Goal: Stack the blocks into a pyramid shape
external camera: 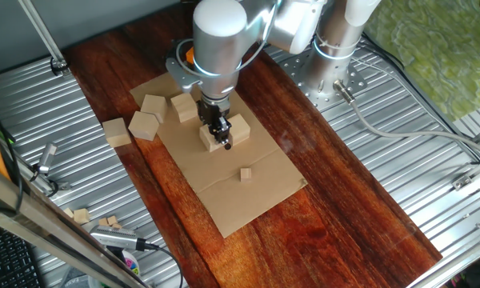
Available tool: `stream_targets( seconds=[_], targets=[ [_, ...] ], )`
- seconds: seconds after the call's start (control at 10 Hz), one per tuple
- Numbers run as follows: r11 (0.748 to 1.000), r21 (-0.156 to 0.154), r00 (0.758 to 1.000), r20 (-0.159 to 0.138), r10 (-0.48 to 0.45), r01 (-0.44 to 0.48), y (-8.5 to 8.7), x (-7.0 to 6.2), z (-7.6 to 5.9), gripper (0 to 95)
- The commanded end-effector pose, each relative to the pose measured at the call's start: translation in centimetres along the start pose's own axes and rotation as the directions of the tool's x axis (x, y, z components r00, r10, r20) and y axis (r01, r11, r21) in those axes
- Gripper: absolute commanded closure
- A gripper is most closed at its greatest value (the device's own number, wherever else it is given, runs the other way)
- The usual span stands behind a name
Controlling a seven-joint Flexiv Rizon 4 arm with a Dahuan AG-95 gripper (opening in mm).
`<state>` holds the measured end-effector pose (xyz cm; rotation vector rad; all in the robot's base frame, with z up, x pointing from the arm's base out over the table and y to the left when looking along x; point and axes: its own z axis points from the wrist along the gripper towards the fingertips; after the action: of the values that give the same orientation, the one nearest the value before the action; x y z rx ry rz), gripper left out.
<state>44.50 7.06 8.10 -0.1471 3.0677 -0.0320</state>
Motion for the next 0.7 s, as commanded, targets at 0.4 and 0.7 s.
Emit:
stream_targets(
  seconds=[0.4, 0.7],
  targets=[
    [1.000, -0.009, 1.000, -0.009, 0.002, -0.002, 0.2, 0.0, 0.6, 95.0],
    [1.000, -0.008, 1.000, -0.017, 0.017, -0.017, 0.0, -0.1, 1.3, 95.0]
  ],
)
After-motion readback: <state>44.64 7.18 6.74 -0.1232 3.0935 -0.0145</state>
